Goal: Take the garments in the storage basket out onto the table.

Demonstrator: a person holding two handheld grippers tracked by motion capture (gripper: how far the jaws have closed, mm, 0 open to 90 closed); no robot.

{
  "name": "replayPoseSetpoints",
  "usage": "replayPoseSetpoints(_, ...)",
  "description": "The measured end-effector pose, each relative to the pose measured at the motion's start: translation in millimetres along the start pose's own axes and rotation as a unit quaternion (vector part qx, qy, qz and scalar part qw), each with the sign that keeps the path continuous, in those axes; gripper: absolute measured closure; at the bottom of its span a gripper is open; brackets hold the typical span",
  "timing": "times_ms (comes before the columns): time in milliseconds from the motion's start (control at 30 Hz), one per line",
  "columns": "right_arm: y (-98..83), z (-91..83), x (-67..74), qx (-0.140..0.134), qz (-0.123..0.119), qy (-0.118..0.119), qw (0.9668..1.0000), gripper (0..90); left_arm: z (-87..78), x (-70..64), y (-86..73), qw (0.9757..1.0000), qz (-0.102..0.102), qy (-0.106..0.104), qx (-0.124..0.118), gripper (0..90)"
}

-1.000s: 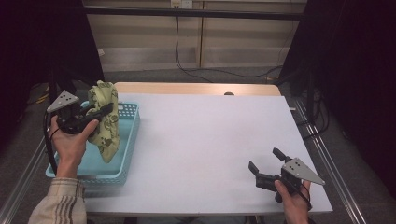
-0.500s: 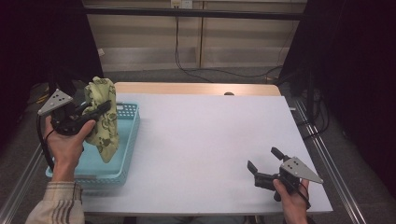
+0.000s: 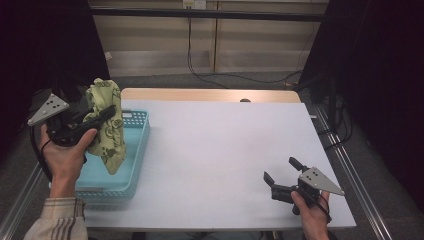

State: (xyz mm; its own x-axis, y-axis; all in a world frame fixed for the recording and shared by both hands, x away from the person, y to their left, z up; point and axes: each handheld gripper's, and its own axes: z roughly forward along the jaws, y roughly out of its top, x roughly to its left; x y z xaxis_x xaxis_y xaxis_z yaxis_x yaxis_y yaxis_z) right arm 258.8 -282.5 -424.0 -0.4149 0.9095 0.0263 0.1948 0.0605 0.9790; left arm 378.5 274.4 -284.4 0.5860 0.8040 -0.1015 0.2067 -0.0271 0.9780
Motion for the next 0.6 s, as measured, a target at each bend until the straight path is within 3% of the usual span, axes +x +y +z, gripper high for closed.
replayPoseSetpoints(467,0.1,-0.9,-0.3,0.000,0.002,-0.002,1.0000,0.6,-7.9,-14.8,12.7,0.9997,0.015,-0.008,-0.019,67.0)
replayPoseSetpoints(567,0.1,-1.1,-0.5,-0.001,0.002,-0.002,1.0000,0.6,-10.8,-18.2,16.5,0.9992,0.035,-0.011,-0.014,67.0)
replayPoseSetpoints(600,0.1,-1.2,-0.6,0.000,0.002,-0.002,1.0000,0.6,-10.4,-21.7,17.4,0.9993,0.027,-0.013,-0.022,67.0)
